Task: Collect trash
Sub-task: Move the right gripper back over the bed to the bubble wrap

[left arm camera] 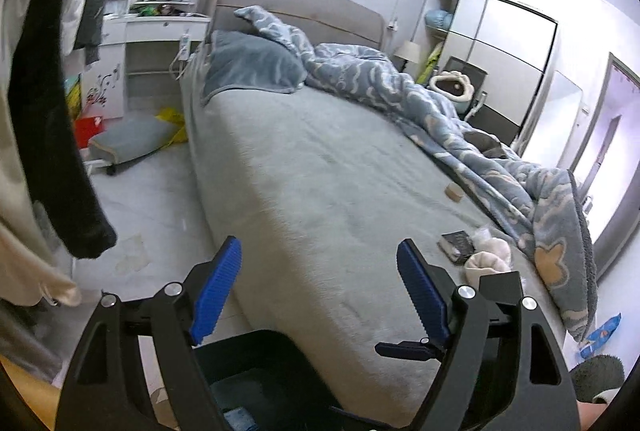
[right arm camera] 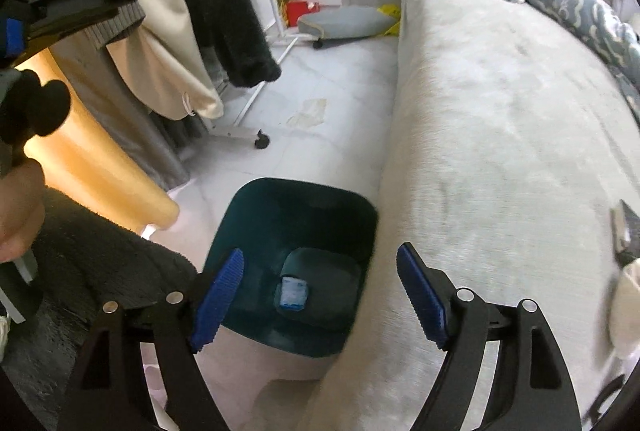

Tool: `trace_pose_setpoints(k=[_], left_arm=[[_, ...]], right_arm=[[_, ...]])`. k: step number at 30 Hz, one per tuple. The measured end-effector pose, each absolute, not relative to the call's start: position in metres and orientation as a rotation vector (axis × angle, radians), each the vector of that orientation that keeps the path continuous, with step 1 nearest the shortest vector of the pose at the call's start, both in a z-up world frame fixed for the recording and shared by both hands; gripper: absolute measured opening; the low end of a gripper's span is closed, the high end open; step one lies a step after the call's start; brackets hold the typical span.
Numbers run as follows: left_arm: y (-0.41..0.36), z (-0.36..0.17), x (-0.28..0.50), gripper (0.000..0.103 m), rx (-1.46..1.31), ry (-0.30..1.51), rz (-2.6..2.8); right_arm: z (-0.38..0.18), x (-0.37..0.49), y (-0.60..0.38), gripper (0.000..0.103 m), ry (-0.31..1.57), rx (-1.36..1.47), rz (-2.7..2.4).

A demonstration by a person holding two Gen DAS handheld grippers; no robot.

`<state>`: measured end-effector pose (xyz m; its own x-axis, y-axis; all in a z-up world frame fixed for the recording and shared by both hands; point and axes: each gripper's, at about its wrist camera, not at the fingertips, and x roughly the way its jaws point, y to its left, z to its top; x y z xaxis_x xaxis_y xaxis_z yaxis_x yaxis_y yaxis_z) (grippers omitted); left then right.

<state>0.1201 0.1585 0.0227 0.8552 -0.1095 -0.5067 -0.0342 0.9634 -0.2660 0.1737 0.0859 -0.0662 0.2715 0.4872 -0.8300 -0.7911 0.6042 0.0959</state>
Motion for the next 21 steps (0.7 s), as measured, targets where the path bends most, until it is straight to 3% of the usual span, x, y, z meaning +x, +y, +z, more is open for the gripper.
trace_pose_setpoints(k=[21], left_arm=[[0.069,0.015,0.169,0.084,-0.291,0.556,-0.195]], right_arm=[[-0.027,0.204,-0.043,0.081,0.84,-0.259,0.689]])
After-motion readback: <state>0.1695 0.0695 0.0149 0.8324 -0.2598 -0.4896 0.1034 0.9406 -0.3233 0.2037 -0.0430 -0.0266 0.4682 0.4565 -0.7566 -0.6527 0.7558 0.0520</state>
